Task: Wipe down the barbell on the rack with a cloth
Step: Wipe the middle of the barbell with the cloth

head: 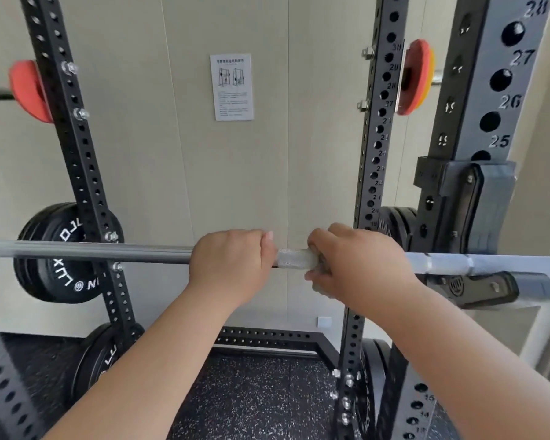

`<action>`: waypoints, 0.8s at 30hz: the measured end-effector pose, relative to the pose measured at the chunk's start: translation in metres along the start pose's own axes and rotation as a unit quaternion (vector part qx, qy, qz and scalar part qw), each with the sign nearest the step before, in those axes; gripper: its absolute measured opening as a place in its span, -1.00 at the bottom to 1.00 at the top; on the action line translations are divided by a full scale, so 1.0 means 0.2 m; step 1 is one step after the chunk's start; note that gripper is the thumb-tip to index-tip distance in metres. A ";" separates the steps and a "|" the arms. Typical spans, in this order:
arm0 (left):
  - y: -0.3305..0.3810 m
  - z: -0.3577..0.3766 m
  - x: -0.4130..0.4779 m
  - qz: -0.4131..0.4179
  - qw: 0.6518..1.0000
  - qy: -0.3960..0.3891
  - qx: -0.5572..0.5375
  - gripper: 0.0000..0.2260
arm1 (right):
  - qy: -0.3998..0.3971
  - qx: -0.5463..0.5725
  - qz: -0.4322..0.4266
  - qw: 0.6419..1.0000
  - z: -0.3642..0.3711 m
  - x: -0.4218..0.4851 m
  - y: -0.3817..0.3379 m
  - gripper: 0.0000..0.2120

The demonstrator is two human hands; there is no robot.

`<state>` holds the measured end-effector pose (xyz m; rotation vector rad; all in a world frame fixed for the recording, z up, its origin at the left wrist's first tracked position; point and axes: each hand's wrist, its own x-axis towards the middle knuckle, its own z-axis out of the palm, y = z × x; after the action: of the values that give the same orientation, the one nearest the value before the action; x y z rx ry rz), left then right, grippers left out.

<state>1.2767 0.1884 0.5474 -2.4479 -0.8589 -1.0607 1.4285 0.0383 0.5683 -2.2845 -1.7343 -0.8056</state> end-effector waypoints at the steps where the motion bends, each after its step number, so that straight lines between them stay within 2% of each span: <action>1: 0.00 0.00 0.00 -0.006 1.000 0.003 -0.006 -0.51 | -0.016 0.018 0.014 1.000 -0.03 -0.04 0.05 -0.61; 4: 0.01 0.01 -0.01 -0.027 1.000 0.004 0.000 -0.51 | -0.067 -0.009 0.043 0.997 -0.10 -0.12 0.19 -0.55; 6: 0.02 0.01 -0.01 -0.032 0.999 0.004 0.014 -0.51 | -0.088 -0.024 0.046 0.995 -0.11 -0.13 0.23 -0.62; 9: 0.02 0.01 -0.01 -0.034 0.999 0.000 0.032 -0.53 | -0.041 -0.034 0.019 0.998 -0.07 -0.07 0.17 -0.75; 12: 0.03 0.01 -0.01 -0.032 0.999 0.012 0.029 -0.57 | 0.003 -0.034 -0.019 0.999 0.02 0.00 0.01 -0.76; 16: 0.01 -0.01 -0.01 -0.020 1.000 0.020 0.011 -0.60 | 0.048 -0.015 -0.025 0.998 0.04 0.03 -0.08 -0.77; 21: -0.11 -0.06 -0.03 0.062 0.998 -0.006 -0.022 -0.60 | -0.022 0.041 0.016 0.999 -0.04 0.03 -0.01 -0.53; 24: -0.28 -0.09 -0.07 0.044 0.999 0.013 -0.003 -0.60 | -0.060 0.047 0.042 0.996 -0.05 0.07 -0.08 -0.44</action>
<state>1.2229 0.2151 0.5525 -2.4471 -0.7342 -1.0636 1.4121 0.0508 0.5808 -2.3678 -1.6723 -0.5703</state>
